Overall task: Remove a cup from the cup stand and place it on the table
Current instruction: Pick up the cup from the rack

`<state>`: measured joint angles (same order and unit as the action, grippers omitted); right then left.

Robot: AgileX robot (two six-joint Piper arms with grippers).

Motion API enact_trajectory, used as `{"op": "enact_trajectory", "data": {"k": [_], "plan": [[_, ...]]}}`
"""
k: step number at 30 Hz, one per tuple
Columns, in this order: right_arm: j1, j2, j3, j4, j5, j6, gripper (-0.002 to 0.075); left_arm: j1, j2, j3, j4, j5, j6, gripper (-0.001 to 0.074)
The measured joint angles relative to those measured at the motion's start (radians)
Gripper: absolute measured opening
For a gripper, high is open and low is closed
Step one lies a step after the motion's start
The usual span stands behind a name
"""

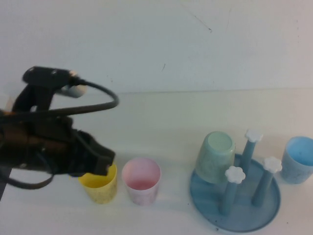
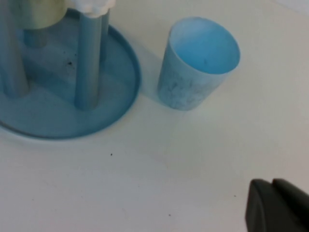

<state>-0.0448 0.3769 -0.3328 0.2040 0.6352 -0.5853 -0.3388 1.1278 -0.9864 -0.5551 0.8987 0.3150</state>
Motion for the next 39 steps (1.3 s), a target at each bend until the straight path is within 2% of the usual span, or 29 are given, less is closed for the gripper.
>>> {"op": "enact_trajectory", "data": {"k": [6, 12, 17, 21, 23, 25, 26, 30, 31, 34, 39], "plan": [[0.000, 0.000, 0.000, 0.017, 0.000, -0.004, -0.0003, -0.238, 0.188, -0.196, 0.137, -0.048, -0.135, -0.0003], [0.000, 0.000, 0.000, 0.019, 0.002, -0.006, -0.0003, -0.376, 0.397, -0.404, 0.300, 0.029, -0.256, -0.0003], [0.000, 0.000, 0.000, 0.021, 0.002, -0.007, -0.0003, -0.428, 0.504, -0.530, 0.334, 0.042, -0.296, -0.0003], [0.000, 0.000, 0.000, 0.021, 0.002, -0.011, -0.0003, -0.435, 0.578, -0.619, 0.336, 0.045, -0.306, 0.0000], [0.000, 0.000, 0.000, 0.027, 0.002, -0.025, -0.0003, -0.435, 0.607, -0.657, 0.338, 0.051, -0.308, 0.0026], [0.000, 0.000, 0.002, 0.034, 0.000, -0.029, -0.0003, -0.435, 0.641, -0.696, 0.340, 0.068, -0.306, 0.0108], [0.000, 0.000, 0.002, 0.033, -0.003, -0.031, -0.0003, -0.435, 0.658, -0.712, 0.340, 0.078, -0.303, 0.0175], [0.000, 0.000, 0.002, 0.040, -0.002, -0.033, -0.0003, -0.435, 0.718, -0.751, 0.349, 0.102, -0.299, 0.0519], [0.000, 0.000, 0.002, 0.042, -0.002, -0.036, -0.0003, -0.435, 0.729, -0.755, 0.352, 0.102, -0.299, 0.0580], [0.000, 0.000, 0.002, 0.047, -0.002, -0.043, -0.0003, -0.435, 0.774, -0.772, 0.359, 0.104, -0.299, 0.0662], [0.000, 0.000, 0.002, 0.053, -0.002, -0.051, -0.0003, -0.437, 0.835, -0.791, 0.363, 0.078, -0.328, 0.0688]]}}
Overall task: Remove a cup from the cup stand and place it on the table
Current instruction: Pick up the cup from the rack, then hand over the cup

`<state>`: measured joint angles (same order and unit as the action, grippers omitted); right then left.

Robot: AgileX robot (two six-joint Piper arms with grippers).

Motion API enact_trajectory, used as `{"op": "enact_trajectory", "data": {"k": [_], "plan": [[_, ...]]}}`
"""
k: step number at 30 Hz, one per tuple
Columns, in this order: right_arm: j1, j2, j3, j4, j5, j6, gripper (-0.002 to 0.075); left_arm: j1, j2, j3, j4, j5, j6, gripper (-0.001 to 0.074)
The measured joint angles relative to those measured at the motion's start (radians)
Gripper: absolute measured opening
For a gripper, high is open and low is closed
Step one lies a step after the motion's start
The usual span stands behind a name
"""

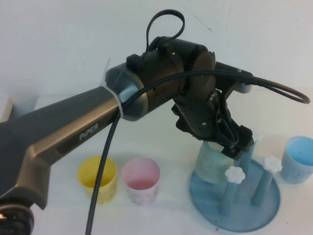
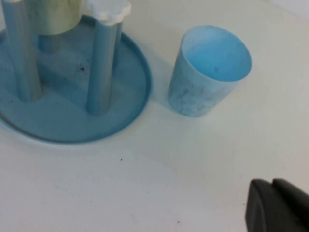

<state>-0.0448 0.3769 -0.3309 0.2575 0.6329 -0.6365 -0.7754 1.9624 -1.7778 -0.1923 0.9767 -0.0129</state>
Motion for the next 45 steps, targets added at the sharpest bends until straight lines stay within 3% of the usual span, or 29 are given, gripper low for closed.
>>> {"op": "enact_trajectory", "data": {"k": [11, 16, 25, 36, 45], "plan": [[0.000, 0.000, 0.000, 0.009, -0.007, -0.008, -0.0003, -0.006, 0.039, -0.006, 0.047, -0.041, -0.042, 0.0678], [0.000, 0.000, 0.000, 0.012, -0.011, -0.010, -0.0003, -0.006, 0.039, -0.007, 0.047, -0.044, -0.046, 0.0527], [0.000, 0.000, 0.000, 0.014, -0.016, -0.018, -0.0003, -0.006, 0.021, -0.028, 0.045, 0.002, -0.043, 0.0531], [0.000, 0.000, -0.006, 0.037, -0.029, -0.026, -0.0003, -0.006, -0.053, -0.278, 0.029, 0.193, -0.040, 0.0531], [0.000, -0.022, -0.156, 0.245, 0.041, -0.041, -0.0003, -0.006, -0.093, -0.488, -0.140, 0.248, -0.040, 0.0531]]}}
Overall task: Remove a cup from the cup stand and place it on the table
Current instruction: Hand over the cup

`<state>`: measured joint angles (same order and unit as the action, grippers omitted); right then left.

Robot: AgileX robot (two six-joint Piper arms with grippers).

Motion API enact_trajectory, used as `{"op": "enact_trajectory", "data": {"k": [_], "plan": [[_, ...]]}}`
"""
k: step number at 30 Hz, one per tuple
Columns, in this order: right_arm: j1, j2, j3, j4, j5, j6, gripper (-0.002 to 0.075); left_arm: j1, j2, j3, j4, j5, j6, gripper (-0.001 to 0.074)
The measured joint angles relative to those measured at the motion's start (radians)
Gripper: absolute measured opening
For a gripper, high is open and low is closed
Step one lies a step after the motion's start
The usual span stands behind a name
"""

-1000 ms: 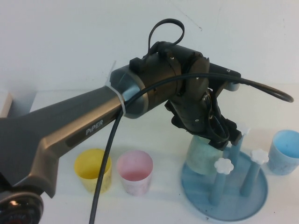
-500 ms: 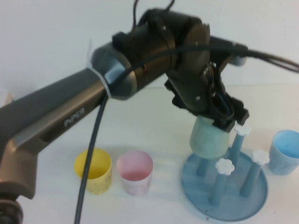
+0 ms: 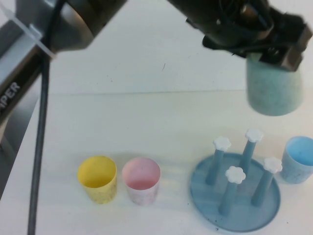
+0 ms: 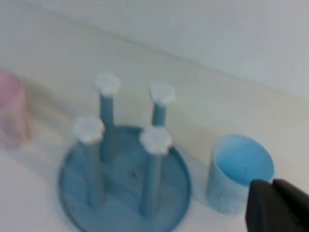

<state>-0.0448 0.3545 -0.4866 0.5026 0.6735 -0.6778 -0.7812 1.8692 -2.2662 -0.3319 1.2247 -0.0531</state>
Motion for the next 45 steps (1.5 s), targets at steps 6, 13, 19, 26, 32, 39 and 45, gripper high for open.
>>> {"op": "enact_trajectory", "data": {"k": [6, 13, 19, 26, 32, 39, 45], "plan": [[0.000, -0.049, -0.027, 0.391, 0.025, -0.217, 0.0088, 0.000, -0.006, -0.038, -0.164, -0.010, 0.002, 0.0531], [0.000, -0.049, -0.027, 0.624, -0.007, -0.271, 0.0404, 0.000, -0.006, -0.038, -0.351, -0.017, 0.041, 0.0531], [0.000, -0.049, -0.027, 0.684, -0.029, -0.199, 0.0445, 0.031, -0.006, -0.038, -0.571, -0.021, 0.081, 0.0531], [0.000, -0.049, -0.027, 0.740, -0.096, -0.176, 0.0447, 0.141, 0.005, -0.038, -0.848, 0.022, 0.117, 0.0531], [0.000, -0.049, -0.027, 0.947, -0.104, -0.316, 0.0447, 0.173, 0.041, -0.038, -0.918, 0.024, 0.125, 0.0531], [0.000, -0.049, -0.027, 1.046, -0.165, -0.426, 0.0447, 0.149, 0.053, -0.038, -0.950, 0.026, 0.151, 0.0531], [0.000, -0.049, -0.027, 1.174, -0.216, -0.556, 0.0447, 0.110, 0.053, -0.038, -0.927, 0.026, 0.156, 0.0531]]}}
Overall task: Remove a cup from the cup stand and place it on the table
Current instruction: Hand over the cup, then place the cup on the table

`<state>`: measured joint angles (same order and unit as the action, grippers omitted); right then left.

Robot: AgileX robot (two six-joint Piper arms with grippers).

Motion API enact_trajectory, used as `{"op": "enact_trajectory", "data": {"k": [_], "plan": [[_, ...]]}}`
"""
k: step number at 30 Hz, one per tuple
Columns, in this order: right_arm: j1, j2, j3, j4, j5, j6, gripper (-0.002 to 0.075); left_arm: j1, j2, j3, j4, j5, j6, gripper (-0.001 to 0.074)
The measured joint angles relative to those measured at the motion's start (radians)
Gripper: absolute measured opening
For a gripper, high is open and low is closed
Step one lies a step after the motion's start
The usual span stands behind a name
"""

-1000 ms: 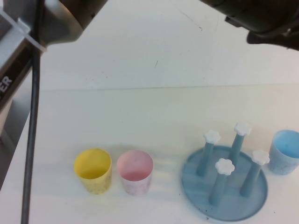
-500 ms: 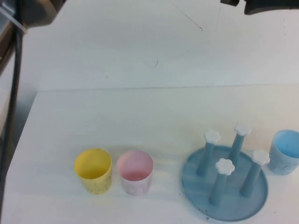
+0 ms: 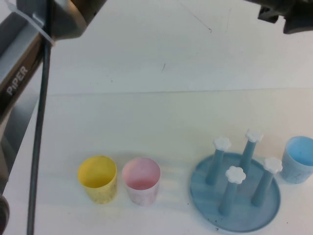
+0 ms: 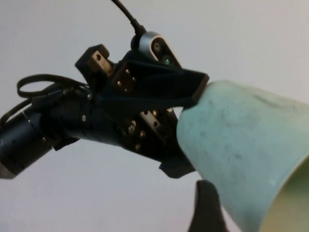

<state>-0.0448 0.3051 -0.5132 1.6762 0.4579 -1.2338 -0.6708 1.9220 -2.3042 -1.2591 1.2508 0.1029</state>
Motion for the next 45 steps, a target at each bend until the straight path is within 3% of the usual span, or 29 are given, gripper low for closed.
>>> {"op": "enact_trajectory", "data": {"k": [9, 16, 19, 21, 25, 29, 32, 38, 39, 41, 45], "plan": [[0.000, 0.000, 0.000, 0.021, -0.038, -0.042, 0.0416, -0.066, 0.005, 0.000, 0.026, -0.003, 0.029, 0.0531], [0.002, 0.000, 0.000, 0.043, 0.002, -0.058, 0.0113, -0.080, 0.005, 0.000, 0.055, -0.025, 0.088, 0.0515], [0.002, 0.000, 0.000, 0.041, -0.007, -0.076, 0.0036, -0.083, 0.005, 0.000, 0.099, -0.014, 0.115, 0.0408], [0.002, 0.000, 0.000, 0.041, -0.020, -0.084, 0.0024, -0.089, 0.005, 0.000, 0.107, -0.006, 0.123, 0.0447], [0.002, 0.000, 0.000, 0.041, -0.024, -0.115, 0.0022, -0.092, 0.005, 0.000, 0.116, -0.002, 0.132, 0.0624], [0.002, 0.000, 0.000, 0.034, -0.024, -0.131, 0.0022, -0.088, 0.005, 0.000, 0.156, -0.001, 0.136, 0.0645], [0.002, 0.002, 0.000, -0.035, -0.024, -0.098, 0.0022, -0.075, -0.008, 0.000, 0.226, 0.001, 0.126, 0.0558], [0.002, 0.069, -0.014, -0.305, 0.013, 0.062, 0.0021, -0.066, -0.044, 0.000, 0.415, 0.004, 0.051, 0.0140], [0.002, 0.092, -0.026, -0.372, 0.036, 0.106, 0.0021, -0.066, -0.053, 0.000, 0.448, 0.007, 0.049, 0.0099], [0.002, 0.147, -0.054, -0.505, 0.091, 0.197, 0.0021, -0.066, -0.076, 0.000, 0.542, 0.007, 0.039, 0.0042], [0.002, 0.278, -0.142, -0.779, 0.230, 0.333, 0.0021, -0.090, -0.135, 0.024, 0.753, 0.011, 0.002, 0.0008]]}}
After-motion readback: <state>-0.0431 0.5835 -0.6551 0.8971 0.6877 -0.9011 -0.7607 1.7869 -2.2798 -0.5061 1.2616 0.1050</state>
